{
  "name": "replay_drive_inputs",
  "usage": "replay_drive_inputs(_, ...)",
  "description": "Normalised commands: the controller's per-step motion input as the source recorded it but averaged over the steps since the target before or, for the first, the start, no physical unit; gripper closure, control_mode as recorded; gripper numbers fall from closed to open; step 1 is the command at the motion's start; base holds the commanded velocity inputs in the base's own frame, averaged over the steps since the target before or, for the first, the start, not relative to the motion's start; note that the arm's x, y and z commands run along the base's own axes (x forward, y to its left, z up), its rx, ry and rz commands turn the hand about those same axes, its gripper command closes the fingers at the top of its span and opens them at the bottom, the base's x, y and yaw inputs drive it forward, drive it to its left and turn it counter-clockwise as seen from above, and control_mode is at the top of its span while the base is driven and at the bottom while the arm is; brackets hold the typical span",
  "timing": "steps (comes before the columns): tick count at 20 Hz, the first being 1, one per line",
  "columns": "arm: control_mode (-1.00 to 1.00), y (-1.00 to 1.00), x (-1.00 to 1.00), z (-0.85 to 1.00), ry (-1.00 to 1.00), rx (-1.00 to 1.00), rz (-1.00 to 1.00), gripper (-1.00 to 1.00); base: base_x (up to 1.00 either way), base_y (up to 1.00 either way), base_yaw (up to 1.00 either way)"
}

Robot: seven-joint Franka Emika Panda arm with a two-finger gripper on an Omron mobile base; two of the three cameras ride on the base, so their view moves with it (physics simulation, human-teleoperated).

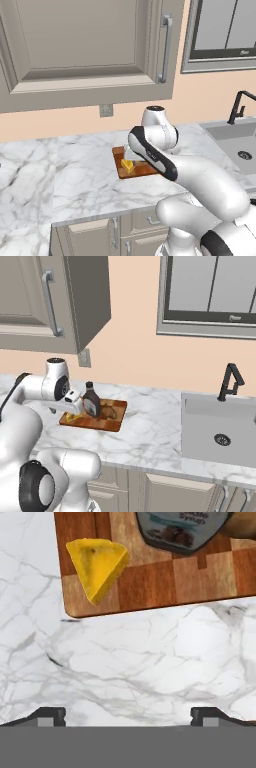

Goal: Retrieve the reheated potato from the microwave, then place the potato, cheese, and condiment on the cutting board.

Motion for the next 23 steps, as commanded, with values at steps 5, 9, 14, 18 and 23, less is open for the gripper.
replay_drive_inputs(5,-1.00,-0.01,-0.52,0.24,0.00,0.00,0.00,-1.00,0.00,0.00,0.00)
replay_drive_inputs(9,-1.00,-0.02,-0.53,0.21,0.00,0.00,0.00,-1.00,0.00,0.00,0.00)
replay_drive_inputs(14,-1.00,0.00,-0.62,0.11,-0.18,0.00,0.00,-1.00,0.00,0.00,0.00)
replay_drive_inputs(18,-1.00,-0.02,-0.63,0.08,-0.39,0.00,0.00,-1.00,0.00,0.00,0.00)
replay_drive_inputs(23,-1.00,-0.18,-0.48,0.07,-0.34,0.00,0.00,-1.00,0.00,0.00,0.00)
